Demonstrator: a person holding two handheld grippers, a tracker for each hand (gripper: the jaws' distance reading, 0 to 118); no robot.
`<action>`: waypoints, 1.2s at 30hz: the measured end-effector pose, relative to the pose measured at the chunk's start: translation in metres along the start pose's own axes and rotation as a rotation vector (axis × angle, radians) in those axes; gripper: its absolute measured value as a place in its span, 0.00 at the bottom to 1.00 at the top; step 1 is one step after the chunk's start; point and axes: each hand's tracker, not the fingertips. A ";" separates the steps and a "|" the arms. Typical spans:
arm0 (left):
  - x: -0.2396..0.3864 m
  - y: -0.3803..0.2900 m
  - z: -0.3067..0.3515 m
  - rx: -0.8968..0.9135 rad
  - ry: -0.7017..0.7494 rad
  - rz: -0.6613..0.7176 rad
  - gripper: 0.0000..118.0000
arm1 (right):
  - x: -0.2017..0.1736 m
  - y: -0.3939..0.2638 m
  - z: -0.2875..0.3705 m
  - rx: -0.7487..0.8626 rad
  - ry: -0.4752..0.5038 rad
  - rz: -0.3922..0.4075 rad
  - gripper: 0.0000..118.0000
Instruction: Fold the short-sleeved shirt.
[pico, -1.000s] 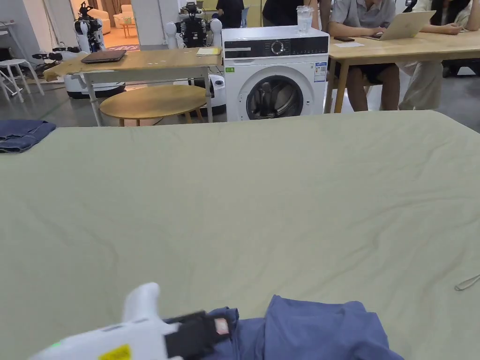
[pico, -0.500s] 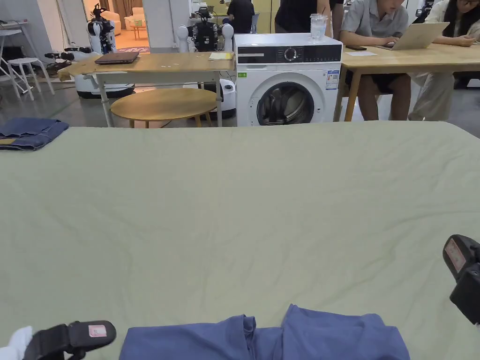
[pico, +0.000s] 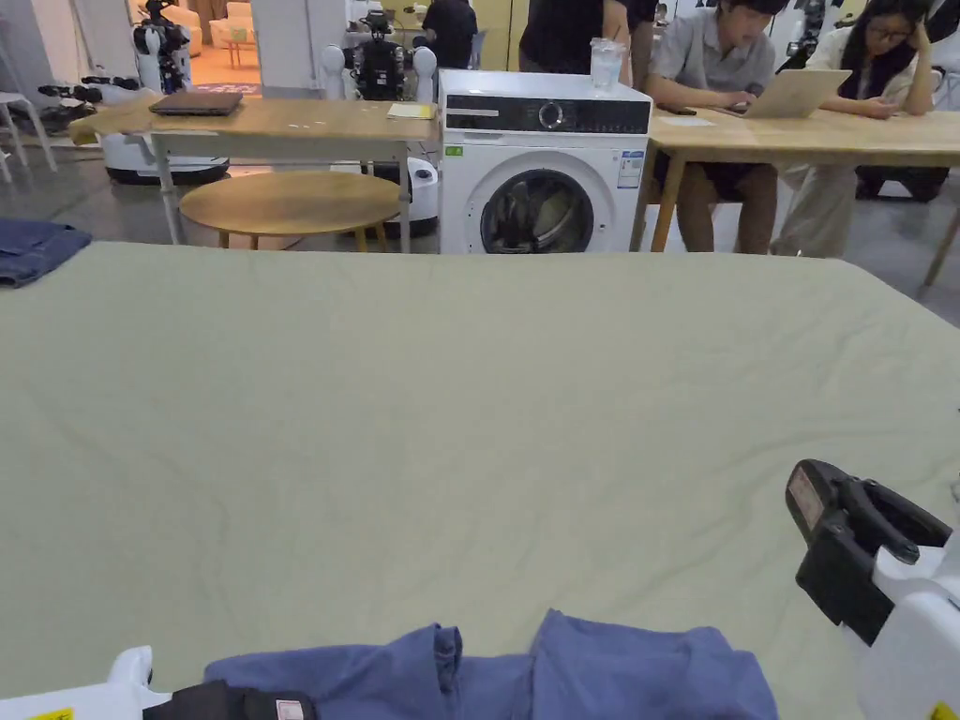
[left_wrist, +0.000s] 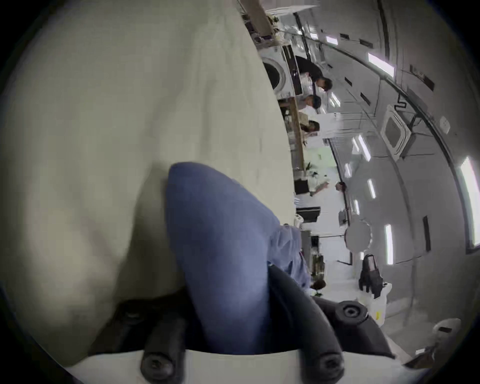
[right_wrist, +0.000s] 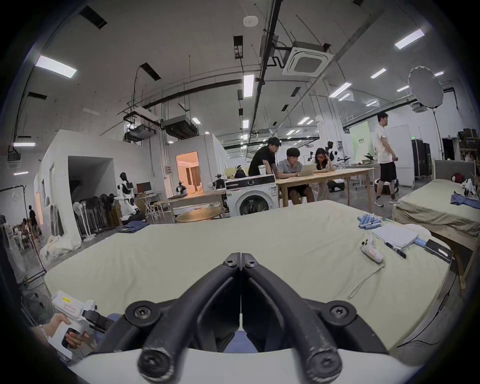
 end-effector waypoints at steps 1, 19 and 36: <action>-0.003 -0.002 0.011 0.008 -0.008 0.009 0.06 | 0.000 0.000 -0.001 -0.003 0.001 0.002 0.00; 0.099 -0.015 0.078 0.203 0.244 -0.268 0.06 | -0.008 -0.009 -0.009 -0.031 0.049 -0.005 0.00; 0.167 -0.066 -0.134 -0.162 0.021 -0.389 0.89 | 0.033 -0.014 0.013 -0.032 -0.043 -0.023 0.00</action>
